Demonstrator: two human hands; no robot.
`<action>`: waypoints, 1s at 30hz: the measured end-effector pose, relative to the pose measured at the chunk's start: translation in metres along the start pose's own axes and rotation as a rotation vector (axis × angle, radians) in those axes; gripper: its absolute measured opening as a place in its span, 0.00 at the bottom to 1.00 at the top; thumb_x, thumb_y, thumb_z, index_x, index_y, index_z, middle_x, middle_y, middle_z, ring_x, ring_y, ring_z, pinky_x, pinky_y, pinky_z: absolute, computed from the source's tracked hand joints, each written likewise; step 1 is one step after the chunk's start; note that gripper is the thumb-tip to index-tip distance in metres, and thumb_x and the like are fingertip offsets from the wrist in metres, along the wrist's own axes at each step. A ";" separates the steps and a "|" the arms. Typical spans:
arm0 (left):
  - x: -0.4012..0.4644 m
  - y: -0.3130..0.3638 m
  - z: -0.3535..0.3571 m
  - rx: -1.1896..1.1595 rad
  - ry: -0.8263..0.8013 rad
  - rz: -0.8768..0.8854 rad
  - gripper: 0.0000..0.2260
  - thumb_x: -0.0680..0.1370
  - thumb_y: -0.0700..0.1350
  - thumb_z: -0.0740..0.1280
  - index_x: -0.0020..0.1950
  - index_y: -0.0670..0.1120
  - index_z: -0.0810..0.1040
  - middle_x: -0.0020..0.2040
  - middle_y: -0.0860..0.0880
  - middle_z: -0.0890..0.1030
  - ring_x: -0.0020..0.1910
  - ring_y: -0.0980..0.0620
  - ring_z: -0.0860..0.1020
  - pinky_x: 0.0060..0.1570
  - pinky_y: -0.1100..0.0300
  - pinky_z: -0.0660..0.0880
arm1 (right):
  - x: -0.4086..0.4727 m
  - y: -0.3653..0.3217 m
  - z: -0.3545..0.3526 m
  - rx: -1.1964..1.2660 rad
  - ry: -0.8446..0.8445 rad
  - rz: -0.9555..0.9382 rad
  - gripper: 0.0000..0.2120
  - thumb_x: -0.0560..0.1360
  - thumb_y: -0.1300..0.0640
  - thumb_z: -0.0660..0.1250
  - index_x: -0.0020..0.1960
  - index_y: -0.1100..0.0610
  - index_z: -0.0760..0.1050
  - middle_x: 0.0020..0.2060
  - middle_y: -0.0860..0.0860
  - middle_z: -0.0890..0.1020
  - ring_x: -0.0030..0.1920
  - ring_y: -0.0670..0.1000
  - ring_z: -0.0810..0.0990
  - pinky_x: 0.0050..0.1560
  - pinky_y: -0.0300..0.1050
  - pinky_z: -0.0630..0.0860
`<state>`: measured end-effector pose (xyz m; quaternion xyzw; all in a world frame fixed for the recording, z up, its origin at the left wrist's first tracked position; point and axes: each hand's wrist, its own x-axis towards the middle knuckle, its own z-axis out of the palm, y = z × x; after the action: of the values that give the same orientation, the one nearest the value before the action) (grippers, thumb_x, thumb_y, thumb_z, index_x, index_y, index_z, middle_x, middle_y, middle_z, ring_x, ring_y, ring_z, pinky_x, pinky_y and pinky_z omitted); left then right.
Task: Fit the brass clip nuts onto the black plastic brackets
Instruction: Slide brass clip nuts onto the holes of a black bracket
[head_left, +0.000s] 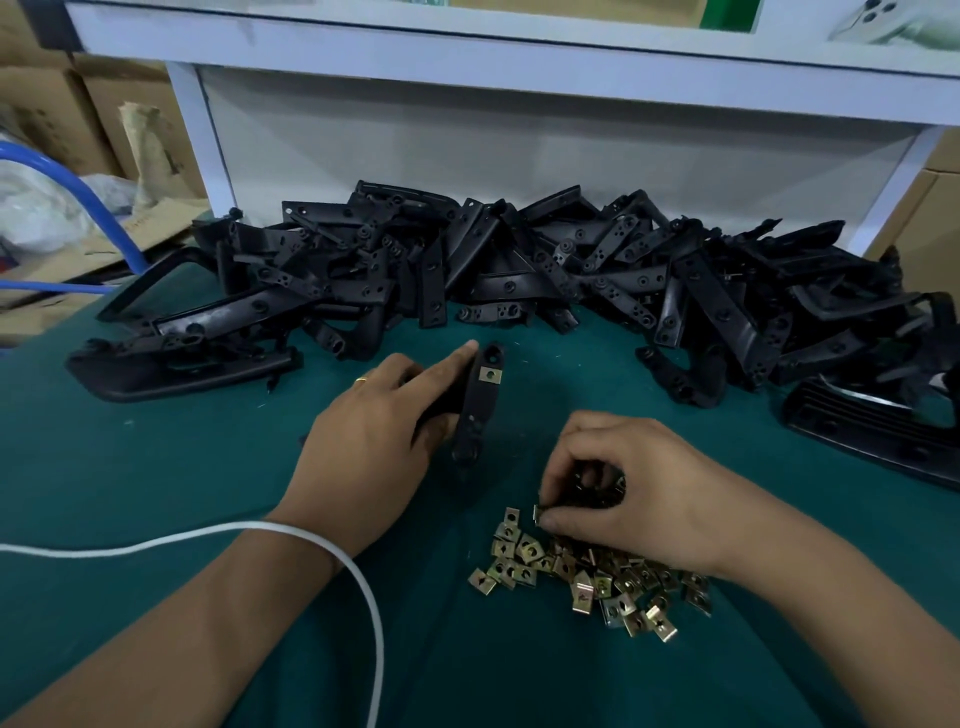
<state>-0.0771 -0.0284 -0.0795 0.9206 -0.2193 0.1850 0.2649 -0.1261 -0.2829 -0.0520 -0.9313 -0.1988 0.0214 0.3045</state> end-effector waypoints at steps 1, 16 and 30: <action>0.000 -0.001 0.000 0.000 -0.002 -0.002 0.30 0.81 0.50 0.63 0.81 0.66 0.59 0.57 0.54 0.74 0.52 0.47 0.75 0.44 0.49 0.77 | 0.000 -0.001 0.001 0.023 -0.005 -0.004 0.07 0.72 0.48 0.81 0.44 0.45 0.83 0.48 0.42 0.79 0.49 0.45 0.80 0.47 0.39 0.78; 0.000 -0.001 0.001 -0.025 -0.002 -0.002 0.30 0.81 0.49 0.65 0.80 0.66 0.60 0.56 0.54 0.75 0.52 0.47 0.76 0.45 0.47 0.78 | -0.001 -0.001 0.002 0.447 0.101 -0.057 0.09 0.77 0.61 0.76 0.54 0.53 0.80 0.48 0.50 0.85 0.50 0.51 0.85 0.55 0.46 0.82; -0.001 -0.005 0.004 -0.063 -0.009 0.035 0.29 0.81 0.49 0.62 0.80 0.66 0.58 0.54 0.57 0.72 0.48 0.49 0.74 0.41 0.47 0.78 | 0.006 0.002 0.001 0.939 0.312 -0.055 0.11 0.77 0.63 0.71 0.58 0.64 0.76 0.52 0.58 0.86 0.53 0.60 0.88 0.58 0.48 0.83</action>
<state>-0.0743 -0.0262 -0.0850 0.9085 -0.2426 0.1784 0.2897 -0.1204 -0.2815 -0.0529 -0.6802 -0.1444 -0.0389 0.7176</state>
